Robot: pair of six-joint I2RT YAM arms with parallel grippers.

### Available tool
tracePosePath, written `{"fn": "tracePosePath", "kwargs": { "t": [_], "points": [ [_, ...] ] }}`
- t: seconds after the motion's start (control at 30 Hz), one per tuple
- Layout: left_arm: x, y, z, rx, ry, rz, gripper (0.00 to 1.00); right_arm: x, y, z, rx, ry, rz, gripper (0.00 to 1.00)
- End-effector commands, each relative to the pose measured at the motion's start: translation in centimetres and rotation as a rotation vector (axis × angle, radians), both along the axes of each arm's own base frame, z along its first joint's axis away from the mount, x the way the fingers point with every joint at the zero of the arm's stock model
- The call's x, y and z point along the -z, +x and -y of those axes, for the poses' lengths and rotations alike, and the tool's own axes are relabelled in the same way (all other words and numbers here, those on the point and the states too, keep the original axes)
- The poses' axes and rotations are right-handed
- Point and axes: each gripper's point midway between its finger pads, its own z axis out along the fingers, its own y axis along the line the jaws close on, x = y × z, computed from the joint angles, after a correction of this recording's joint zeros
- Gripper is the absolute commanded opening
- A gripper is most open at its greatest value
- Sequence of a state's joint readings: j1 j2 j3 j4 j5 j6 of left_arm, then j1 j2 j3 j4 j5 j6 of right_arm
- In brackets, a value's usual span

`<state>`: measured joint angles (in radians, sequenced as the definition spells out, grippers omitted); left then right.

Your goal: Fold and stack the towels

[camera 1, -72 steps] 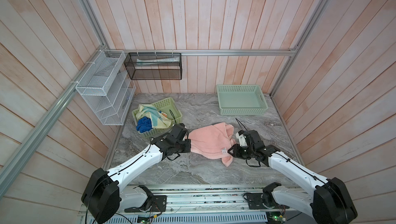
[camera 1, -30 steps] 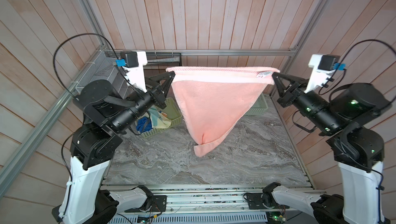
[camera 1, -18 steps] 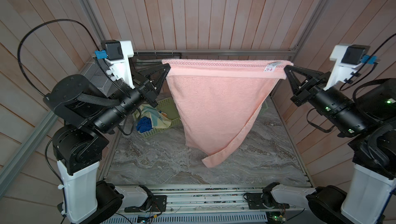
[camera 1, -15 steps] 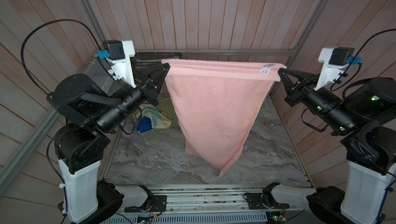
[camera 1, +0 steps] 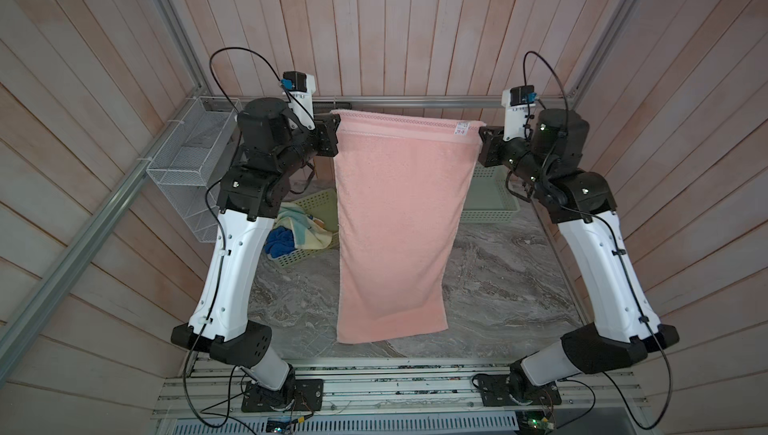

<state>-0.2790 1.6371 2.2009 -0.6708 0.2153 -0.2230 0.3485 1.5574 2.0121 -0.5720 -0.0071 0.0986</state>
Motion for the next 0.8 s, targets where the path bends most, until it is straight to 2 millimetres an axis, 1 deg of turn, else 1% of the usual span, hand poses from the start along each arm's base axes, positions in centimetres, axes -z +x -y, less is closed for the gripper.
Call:
{"fn": "tracePosePath", "kwargs": {
  "t": [0.0, 0.03, 0.1, 0.17, 0.23, 0.3, 0.33, 0.43, 0.5, 0.63, 0.67, 0.77],
  "points": [
    [1.3, 3.5, -0.6, 0.033, -0.058, 0.026, 0.00, 0.9, 3.0, 0.2, -0.023, 0.099, 0.046, 0.00],
    [2.4, 4.3, -0.5, 0.043, -0.064, 0.005, 0.00, 2.0, 3.7, 0.0, -0.032, 0.110, 0.035, 0.00],
    [5.7, 5.9, -0.4, 0.053, -0.065, -0.063, 0.00, 4.3, 4.8, -0.5, -0.045, 0.126, -0.004, 0.00],
    [9.1, 6.6, -0.2, 0.056, -0.058, -0.128, 0.00, 6.6, 5.2, -0.7, -0.047, 0.128, -0.056, 0.00],
    [12.6, 6.6, -0.1, 0.057, -0.061, -0.185, 0.00, 9.0, 5.1, -1.0, -0.061, 0.131, -0.113, 0.00],
    [16.5, 6.0, 0.0, 0.056, -0.071, -0.249, 0.00, 11.8, 4.4, -1.3, -0.073, 0.136, -0.174, 0.00],
    [18.3, 5.5, 0.0, 0.057, -0.073, -0.280, 0.00, 13.1, 4.0, -1.4, -0.076, 0.138, -0.202, 0.00],
    [23.8, 3.2, 0.4, 0.061, -0.066, -0.372, 0.00, 17.5, 1.5, -1.9, -0.084, 0.129, -0.289, 0.00],
    [27.5, 1.1, 1.0, 0.065, -0.052, -0.440, 0.00, 20.7, -0.6, -2.5, -0.093, 0.111, -0.354, 0.00],
    [33.5, -3.2, 2.7, 0.085, -0.017, -0.549, 0.00, 26.9, -4.4, -3.7, -0.111, 0.107, -0.500, 0.00],
    [35.0, -4.3, 3.3, 0.096, -0.015, -0.576, 0.00, 28.8, -5.6, -4.1, -0.119, 0.109, -0.545, 0.00],
    [39.0, -7.3, 4.6, 0.111, 0.007, -0.639, 0.00, 33.0, -8.1, -5.0, -0.132, 0.123, -0.634, 0.00]
  ]
}}
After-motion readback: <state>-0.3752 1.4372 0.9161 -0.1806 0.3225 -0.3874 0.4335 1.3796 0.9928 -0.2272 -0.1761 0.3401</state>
